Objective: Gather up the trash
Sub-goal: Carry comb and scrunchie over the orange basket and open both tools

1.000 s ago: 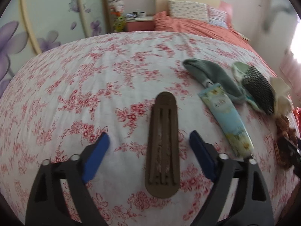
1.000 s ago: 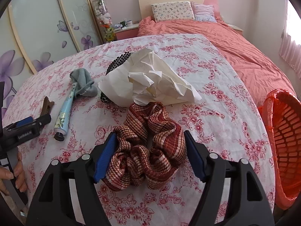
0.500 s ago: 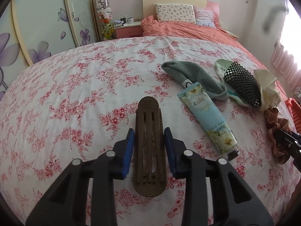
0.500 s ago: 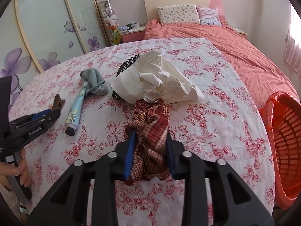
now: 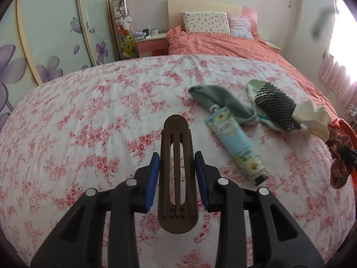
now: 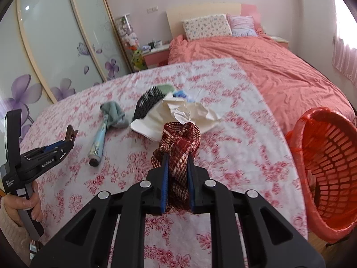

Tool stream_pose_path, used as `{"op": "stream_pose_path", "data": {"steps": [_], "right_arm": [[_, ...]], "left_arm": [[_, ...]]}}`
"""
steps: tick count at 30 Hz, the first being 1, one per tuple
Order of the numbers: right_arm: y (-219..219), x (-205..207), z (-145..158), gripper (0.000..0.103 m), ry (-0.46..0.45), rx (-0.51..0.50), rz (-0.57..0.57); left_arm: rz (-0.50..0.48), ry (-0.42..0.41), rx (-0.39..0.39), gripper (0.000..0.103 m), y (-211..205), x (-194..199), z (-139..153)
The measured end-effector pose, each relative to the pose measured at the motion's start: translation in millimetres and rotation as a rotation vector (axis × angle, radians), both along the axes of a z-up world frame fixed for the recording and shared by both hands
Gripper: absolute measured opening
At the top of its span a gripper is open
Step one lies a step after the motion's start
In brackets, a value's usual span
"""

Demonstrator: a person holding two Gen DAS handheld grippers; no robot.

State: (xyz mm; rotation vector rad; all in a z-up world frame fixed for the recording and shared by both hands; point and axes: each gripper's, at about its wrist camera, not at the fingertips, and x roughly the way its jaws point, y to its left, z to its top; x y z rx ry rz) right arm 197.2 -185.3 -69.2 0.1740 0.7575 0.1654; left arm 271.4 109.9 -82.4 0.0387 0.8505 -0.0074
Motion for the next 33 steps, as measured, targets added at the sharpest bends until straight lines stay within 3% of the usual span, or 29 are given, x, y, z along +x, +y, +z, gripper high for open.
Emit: {"op": "stream_pose_path", "data": {"steps": [10,18,27,33], "right_arm": [[-13,-15,44,0.015,-0.133,0.044,-0.003],[-40,-32,61,0.015,-0.192,-0.015,-0.075],[-108,-57,64,0.015,-0.222,-0.06,-0.241],[-157,-68,58,0.015,-0.217,-0.046,-0.347]], "left_arm": [[-0.062,-0.056,-0.028,0.032,-28,-10,36],[-0.174,-0.093,-0.059,0.032,-76,-23,62],[-0.362,-0.108,-0.105,0.032,-173,-41,80],[-0.526,-0.077,-0.184,0.032,-264,-48,82]]}}
